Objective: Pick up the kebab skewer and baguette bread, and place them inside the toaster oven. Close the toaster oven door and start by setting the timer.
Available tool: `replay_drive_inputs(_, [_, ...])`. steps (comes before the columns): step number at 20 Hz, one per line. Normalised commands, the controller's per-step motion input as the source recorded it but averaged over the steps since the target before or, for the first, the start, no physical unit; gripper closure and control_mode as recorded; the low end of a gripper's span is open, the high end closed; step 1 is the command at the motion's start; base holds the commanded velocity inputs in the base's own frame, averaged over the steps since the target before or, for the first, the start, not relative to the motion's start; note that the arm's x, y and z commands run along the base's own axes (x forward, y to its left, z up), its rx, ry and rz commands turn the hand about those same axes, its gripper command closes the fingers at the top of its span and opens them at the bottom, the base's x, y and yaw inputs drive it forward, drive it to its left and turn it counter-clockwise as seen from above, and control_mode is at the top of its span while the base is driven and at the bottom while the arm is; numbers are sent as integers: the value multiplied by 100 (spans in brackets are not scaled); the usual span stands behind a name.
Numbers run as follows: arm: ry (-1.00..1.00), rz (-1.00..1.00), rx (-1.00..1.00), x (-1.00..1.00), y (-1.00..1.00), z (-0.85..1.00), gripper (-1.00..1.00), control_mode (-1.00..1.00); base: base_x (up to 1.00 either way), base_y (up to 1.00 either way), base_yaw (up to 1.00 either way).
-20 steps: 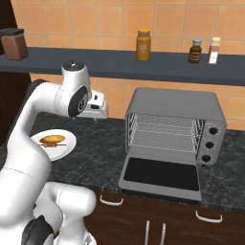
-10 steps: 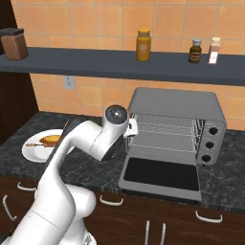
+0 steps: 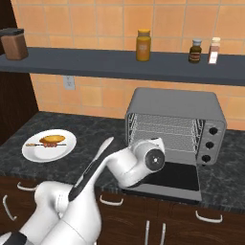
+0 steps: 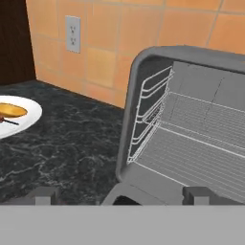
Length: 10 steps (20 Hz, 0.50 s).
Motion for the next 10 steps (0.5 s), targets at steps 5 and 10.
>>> replay_drive_inputs(5, [0,5,4,69,-55,-11,-100,-100,0,0,0])
replay_drive_inputs(10, [-2,7,11,58,-39,-21,-100,-100,0,0,0])
